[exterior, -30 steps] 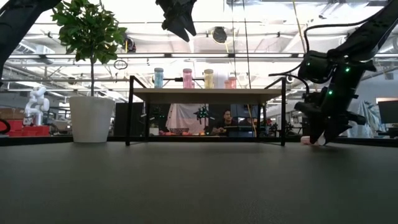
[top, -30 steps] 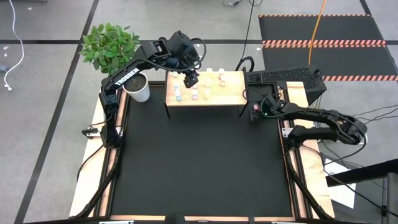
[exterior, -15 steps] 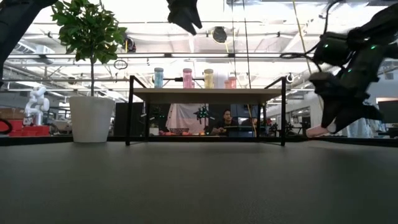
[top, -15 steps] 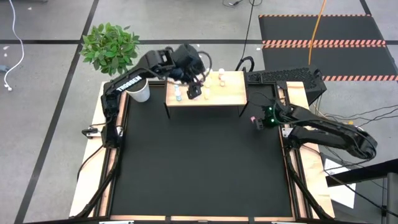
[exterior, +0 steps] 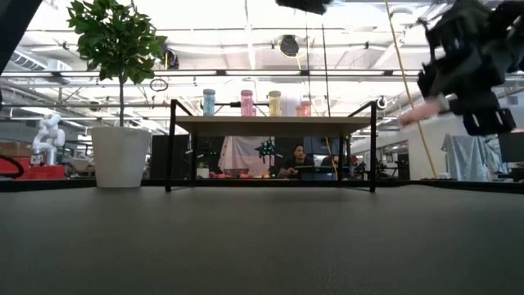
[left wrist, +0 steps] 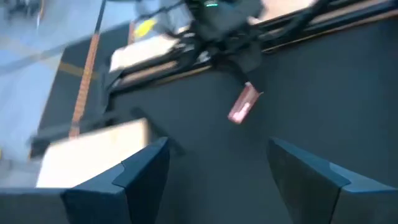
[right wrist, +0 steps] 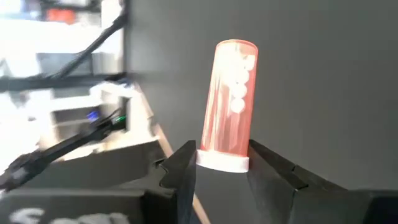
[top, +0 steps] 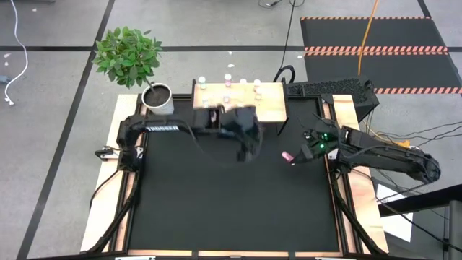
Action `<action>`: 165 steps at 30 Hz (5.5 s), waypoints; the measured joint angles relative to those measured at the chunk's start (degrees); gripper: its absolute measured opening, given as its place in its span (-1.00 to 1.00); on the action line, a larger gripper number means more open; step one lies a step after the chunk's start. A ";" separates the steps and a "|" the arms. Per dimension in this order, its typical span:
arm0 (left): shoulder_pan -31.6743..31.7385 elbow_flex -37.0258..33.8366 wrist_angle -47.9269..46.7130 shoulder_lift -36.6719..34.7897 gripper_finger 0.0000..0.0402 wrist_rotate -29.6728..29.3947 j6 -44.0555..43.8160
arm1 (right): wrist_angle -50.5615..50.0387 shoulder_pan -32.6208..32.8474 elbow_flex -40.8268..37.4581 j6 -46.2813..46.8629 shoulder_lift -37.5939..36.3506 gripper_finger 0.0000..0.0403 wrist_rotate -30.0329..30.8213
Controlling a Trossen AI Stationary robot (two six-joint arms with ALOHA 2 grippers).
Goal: Pick and place medicine bottles onto shelf by color
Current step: Put the orange pill bottle on the shelf aligned with the other orange pill bottles
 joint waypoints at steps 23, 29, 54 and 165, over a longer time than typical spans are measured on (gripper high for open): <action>-7.16 -24.55 29.80 0.00 0.35 3.94 0.95 | 45.72 24.52 0.09 14.82 17.67 -0.40 13.77; -6.81 -24.64 25.49 0.01 0.35 3.31 -0.83 | 50.71 26.05 0.09 15.01 23.03 -0.40 13.71; -5.52 -24.51 24.26 0.00 -0.46 7.29 -1.26 | 59.25 25.14 -0.02 5.93 27.34 -0.25 15.22; 2.36 -24.57 48.22 -11.46 0.63 2.73 -21.20 | 40.19 18.98 14.99 -58.34 17.46 -0.51 42.47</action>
